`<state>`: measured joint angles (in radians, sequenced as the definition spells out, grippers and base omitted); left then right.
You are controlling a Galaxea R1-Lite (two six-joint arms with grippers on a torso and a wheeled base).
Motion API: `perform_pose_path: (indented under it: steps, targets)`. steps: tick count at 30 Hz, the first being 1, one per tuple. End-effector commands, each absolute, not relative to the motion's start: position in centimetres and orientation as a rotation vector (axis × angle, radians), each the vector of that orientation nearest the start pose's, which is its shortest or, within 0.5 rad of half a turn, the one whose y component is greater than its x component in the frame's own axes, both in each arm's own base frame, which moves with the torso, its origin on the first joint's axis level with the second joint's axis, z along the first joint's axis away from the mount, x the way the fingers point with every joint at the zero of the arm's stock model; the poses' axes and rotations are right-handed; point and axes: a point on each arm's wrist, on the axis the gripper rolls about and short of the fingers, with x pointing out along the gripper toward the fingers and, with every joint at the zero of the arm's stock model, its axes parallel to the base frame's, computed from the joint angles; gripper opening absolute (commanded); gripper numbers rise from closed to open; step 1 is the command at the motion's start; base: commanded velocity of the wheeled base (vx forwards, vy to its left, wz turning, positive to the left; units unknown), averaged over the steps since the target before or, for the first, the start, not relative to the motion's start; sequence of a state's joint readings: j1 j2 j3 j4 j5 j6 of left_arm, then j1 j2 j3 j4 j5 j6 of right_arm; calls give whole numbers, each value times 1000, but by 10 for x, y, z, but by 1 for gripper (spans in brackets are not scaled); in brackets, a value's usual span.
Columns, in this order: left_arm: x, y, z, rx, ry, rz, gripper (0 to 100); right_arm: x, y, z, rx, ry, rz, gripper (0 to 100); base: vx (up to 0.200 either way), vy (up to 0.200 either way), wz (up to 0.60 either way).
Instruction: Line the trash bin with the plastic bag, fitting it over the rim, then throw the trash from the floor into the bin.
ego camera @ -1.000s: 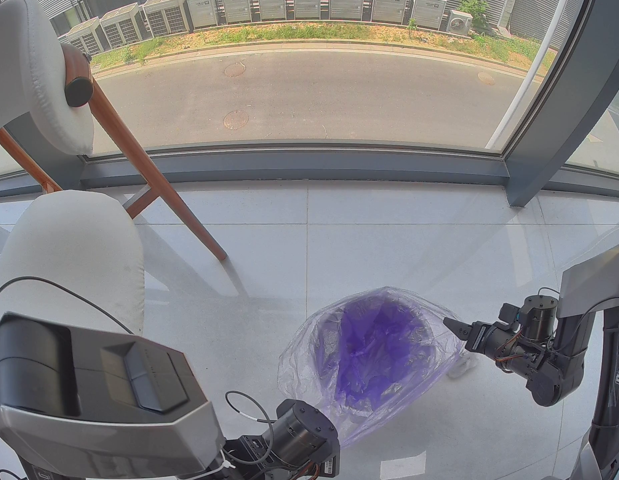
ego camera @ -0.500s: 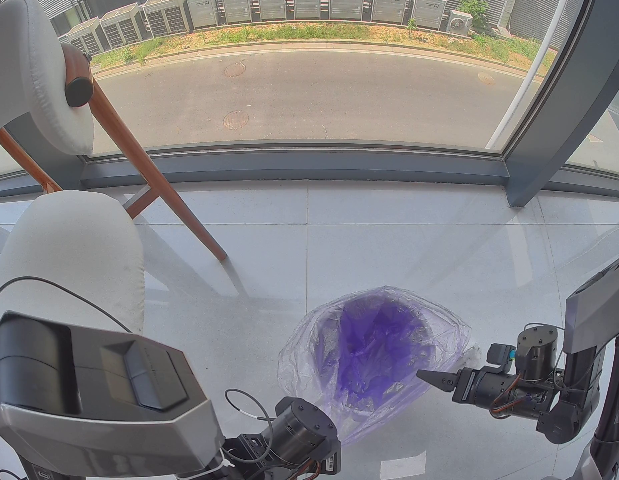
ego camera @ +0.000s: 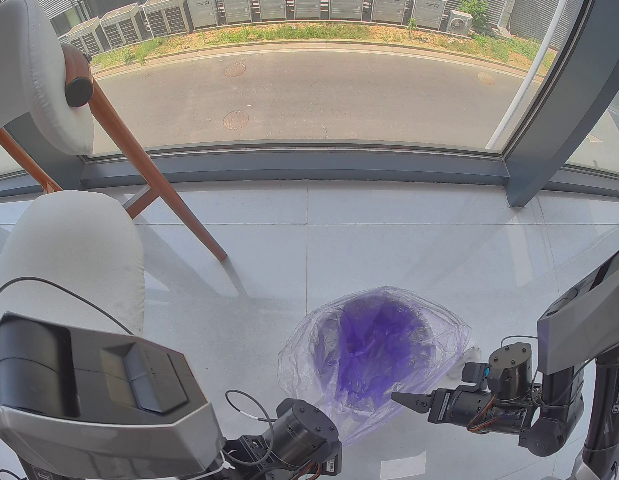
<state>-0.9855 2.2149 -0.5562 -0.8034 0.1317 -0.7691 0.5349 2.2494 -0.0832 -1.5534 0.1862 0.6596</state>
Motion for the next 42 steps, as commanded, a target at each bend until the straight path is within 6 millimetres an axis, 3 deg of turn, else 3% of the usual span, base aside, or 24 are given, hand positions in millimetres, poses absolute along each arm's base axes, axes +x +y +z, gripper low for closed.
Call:
perform_pose_path:
  steps: [1,5,6,14,16,27,42]
  targets:
    - [172,-255,-18,-225,983,-458,0,205,127,-22,496,838,460,100,0,0,0]
    - [172,-255,-18,-224,983,-459,0,209,130,-23,501,826,465,100,0,0,0]
    - [172,-255,-18,-224,983,-459,0,210,130,-22,503,818,465,0,0,0,0]
    - [172,-255,-18,-223,983,-457,0,209,129,-21,492,799,426,0,0,0,0]
    - [171,-254,-20,-219,987,-455,0,197,128,-22,463,828,399,0,0,0,0]
    - [172,-252,-31,-192,1000,-416,0,186,119,-27,428,868,322,0,0,0,0]
    - [184,-262,-58,-183,969,-381,0,190,119,-57,320,909,241,0,0,0,0]
